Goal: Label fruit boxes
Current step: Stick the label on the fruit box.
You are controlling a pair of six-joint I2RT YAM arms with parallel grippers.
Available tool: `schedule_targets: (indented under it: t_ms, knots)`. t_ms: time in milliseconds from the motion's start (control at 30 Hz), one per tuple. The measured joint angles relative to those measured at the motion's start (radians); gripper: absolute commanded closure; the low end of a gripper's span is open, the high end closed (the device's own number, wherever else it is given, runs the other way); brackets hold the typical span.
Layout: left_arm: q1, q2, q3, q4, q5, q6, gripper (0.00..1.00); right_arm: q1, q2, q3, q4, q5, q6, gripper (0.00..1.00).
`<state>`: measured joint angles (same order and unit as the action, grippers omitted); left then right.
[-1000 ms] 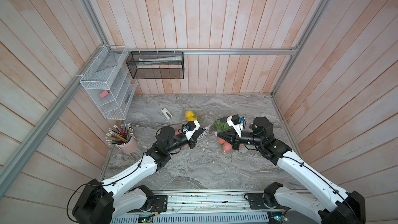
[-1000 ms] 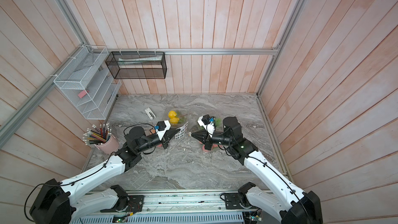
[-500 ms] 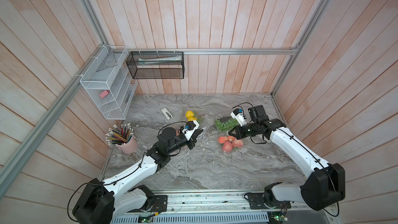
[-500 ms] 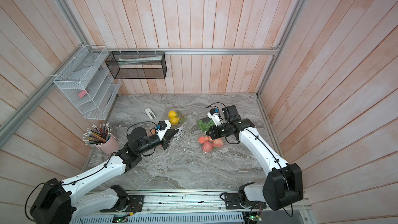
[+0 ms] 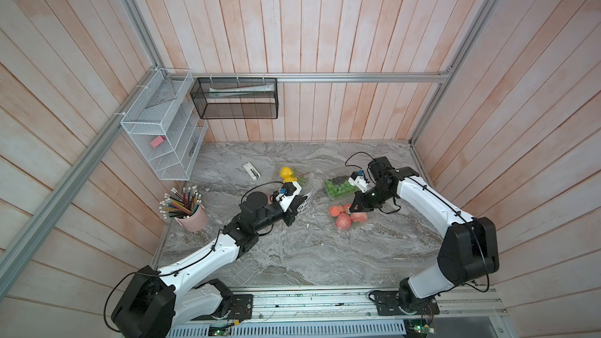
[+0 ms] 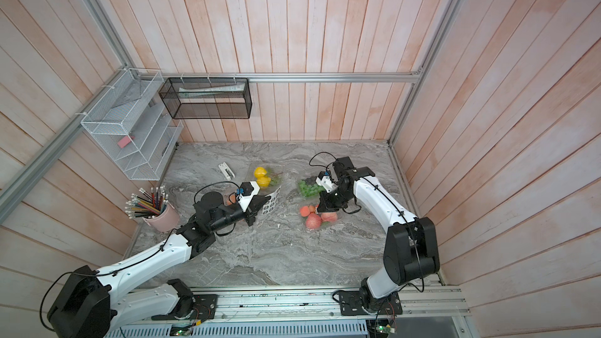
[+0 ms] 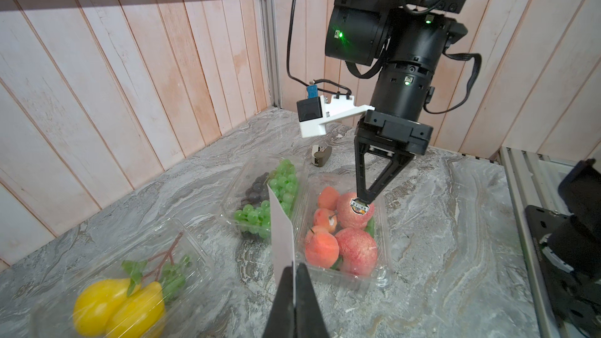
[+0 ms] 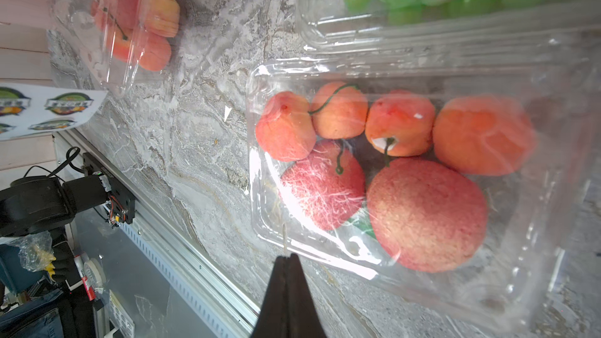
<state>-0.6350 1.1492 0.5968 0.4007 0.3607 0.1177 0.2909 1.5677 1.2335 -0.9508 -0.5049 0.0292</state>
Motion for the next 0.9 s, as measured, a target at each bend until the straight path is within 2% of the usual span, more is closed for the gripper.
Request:
schedule_targets:
  t_ms: [900]
  knots:
    - [0.0, 0.014, 0.0, 0.018, 0.001, -0.018, 1.0, -0.011, 0.091, 0.033, -0.015, 0.019, -0.006, 1.0]
